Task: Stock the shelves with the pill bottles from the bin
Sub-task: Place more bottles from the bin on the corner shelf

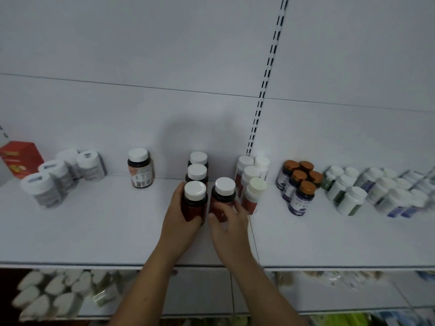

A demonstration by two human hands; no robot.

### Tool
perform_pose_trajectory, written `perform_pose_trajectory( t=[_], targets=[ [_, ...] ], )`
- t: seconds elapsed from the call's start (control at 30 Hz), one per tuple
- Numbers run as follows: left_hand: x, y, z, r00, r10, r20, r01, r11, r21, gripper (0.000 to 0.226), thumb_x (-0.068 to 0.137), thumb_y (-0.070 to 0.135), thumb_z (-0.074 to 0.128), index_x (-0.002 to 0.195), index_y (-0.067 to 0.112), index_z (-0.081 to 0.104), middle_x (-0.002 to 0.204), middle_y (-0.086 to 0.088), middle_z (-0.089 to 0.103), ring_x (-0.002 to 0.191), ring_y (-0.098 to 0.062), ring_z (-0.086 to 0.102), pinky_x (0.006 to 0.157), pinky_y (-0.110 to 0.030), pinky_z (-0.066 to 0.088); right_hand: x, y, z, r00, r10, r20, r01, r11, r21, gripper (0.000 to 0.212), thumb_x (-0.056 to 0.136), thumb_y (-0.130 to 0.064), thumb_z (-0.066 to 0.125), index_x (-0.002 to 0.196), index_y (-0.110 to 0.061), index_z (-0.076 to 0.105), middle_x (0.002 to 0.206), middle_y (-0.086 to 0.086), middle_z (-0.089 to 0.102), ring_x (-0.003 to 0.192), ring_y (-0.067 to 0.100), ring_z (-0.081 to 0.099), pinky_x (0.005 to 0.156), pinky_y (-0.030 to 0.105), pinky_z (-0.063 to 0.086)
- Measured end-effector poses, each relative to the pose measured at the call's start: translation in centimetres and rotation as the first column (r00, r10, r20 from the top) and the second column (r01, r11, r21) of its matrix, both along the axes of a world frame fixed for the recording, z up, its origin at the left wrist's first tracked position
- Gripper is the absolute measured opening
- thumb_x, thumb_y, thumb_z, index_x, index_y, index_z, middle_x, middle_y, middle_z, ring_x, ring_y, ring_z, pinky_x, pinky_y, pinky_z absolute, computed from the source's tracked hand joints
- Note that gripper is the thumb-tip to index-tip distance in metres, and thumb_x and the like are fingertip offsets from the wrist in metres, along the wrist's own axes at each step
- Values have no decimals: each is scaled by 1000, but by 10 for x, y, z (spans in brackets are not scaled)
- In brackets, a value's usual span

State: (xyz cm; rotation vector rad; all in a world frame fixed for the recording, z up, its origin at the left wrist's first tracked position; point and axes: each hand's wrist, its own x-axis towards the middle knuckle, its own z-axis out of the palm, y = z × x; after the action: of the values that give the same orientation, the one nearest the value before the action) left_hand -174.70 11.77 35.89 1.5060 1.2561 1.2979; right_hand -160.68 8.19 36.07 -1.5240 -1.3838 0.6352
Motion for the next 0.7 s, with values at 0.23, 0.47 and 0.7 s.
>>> perform_pose_trajectory(
  t=[0.23,0.47,0.7],
  targets=[
    [6,2,5,1000,-3,18,3,1000,28,83,84,-7,73,153,31,44,145,14,60,134,-8,57,114,-51,48,-3,43,9,992,-36,-118,30,998,-57,30,103,-22,62,131,-14,66,140,-9,33,131,5,36,103,6,24],
    [8,3,6,1000,16,4,-17,999,35,82,84,-9,71,153,27,44,145,12,60,135,-8,56,115,-49,47,-5,79,22,965,-91,-245,65,992,-111,27,107,-24,50,103,-7,70,108,10,62,108,26,58,84,27,40],
    [9,0,10,1000,25,-9,-24,998,51,77,87,-9,68,150,29,46,142,17,60,133,-3,56,115,-38,47,-2,84,24,945,-75,-317,27,988,-155,33,110,-29,47,136,-14,60,129,1,62,123,18,56,95,23,36]
  ],
)
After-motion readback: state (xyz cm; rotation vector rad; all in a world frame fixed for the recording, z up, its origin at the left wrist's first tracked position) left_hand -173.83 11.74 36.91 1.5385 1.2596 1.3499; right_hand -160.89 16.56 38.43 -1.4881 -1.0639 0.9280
